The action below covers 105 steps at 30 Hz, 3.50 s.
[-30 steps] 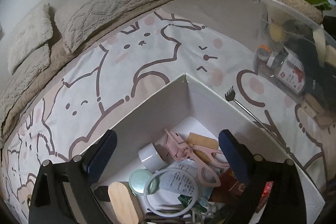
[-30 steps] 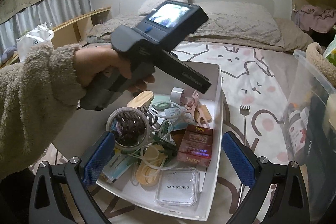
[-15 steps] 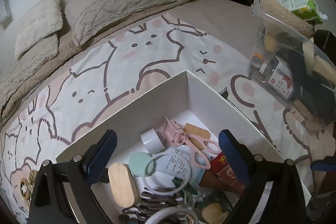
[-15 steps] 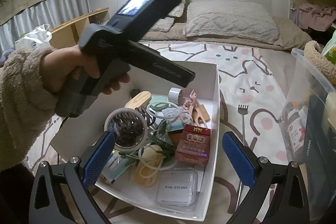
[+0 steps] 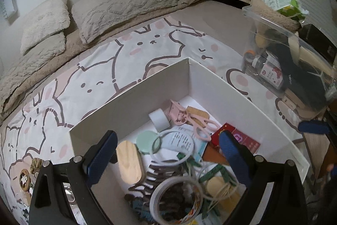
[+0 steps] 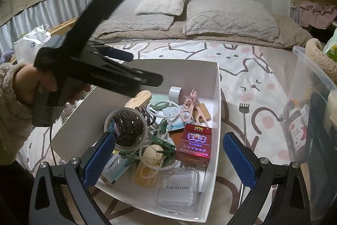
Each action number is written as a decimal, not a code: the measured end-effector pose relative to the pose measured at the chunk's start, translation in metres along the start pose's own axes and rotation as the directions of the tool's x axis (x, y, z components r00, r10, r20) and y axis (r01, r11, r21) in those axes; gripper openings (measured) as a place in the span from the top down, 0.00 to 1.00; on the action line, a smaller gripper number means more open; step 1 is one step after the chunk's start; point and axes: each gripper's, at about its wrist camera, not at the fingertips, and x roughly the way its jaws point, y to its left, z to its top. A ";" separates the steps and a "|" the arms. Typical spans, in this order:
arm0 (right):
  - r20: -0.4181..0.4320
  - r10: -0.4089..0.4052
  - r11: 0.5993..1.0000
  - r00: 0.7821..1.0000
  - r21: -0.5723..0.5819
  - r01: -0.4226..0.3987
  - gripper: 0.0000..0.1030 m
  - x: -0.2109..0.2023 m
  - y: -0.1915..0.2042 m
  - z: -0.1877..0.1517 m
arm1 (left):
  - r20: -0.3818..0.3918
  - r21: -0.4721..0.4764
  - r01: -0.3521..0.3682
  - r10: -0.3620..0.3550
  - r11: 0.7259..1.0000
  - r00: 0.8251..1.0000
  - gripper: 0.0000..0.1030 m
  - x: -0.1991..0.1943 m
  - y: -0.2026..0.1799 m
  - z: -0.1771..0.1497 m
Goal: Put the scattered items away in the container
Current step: 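Withdraw both tools from the box back toward the bed, then move both tools over the scattered items toward the white plastic holder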
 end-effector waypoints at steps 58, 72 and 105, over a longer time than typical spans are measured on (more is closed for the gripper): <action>0.164 -0.145 0.989 0.976 -0.004 0.147 0.00 -0.035 0.013 0.006 | 0.223 -0.107 -0.042 0.065 0.993 0.973 0.00 -0.134 0.121 -0.160; 0.160 -0.123 0.990 0.979 -0.043 0.132 0.00 -0.050 0.081 0.013 | 0.272 -0.165 -0.091 0.134 0.982 0.953 0.00 -0.176 0.163 -0.206; 0.225 0.093 0.990 0.970 -0.121 -0.067 0.00 0.020 0.218 0.031 | 0.211 -0.353 -0.321 0.409 0.879 0.888 0.00 -0.232 0.286 -0.331</action>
